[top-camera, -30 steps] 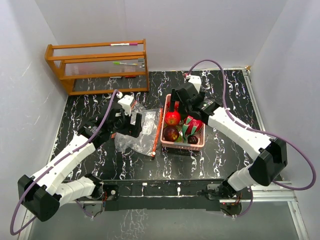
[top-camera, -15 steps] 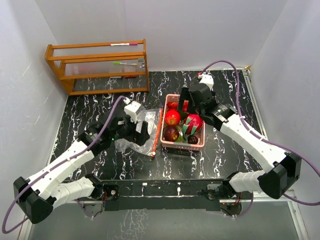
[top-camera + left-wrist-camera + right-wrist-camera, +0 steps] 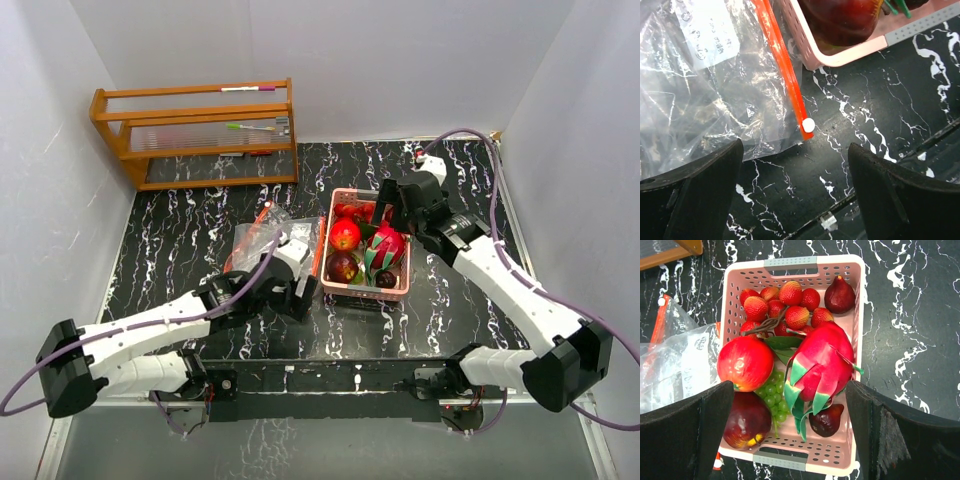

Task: Place the food in the zip-top bag and seal the zipper
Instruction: Pick up the zipper food storage bag at the center of the board.

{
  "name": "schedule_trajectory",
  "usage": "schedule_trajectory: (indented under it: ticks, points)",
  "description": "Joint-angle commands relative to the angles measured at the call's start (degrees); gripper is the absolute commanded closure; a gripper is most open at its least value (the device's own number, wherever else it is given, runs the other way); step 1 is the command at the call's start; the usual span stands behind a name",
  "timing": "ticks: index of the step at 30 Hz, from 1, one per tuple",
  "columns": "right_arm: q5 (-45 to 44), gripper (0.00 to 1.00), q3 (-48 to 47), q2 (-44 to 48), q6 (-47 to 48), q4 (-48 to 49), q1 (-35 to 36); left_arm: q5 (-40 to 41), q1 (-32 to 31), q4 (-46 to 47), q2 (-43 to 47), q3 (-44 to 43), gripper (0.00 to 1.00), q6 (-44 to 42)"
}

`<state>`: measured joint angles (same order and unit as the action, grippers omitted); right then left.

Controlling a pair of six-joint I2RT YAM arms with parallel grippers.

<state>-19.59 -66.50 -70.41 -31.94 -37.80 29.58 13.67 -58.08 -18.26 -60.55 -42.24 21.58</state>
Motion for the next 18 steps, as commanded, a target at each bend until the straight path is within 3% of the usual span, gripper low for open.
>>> schedule_trajectory:
  ticks: [1,18]
  points:
    - [0.7,0.02,1.1,3.5,-0.9,2.0,-0.5,10.7,-3.8,7.0,-2.9,2.1,0.16,3.4]
    - [1.5,0.02,3.2,6.8,-1.0,3.1,-0.9,18.2,-5.7,20.6,-10.5,7.2,0.29,1.0]
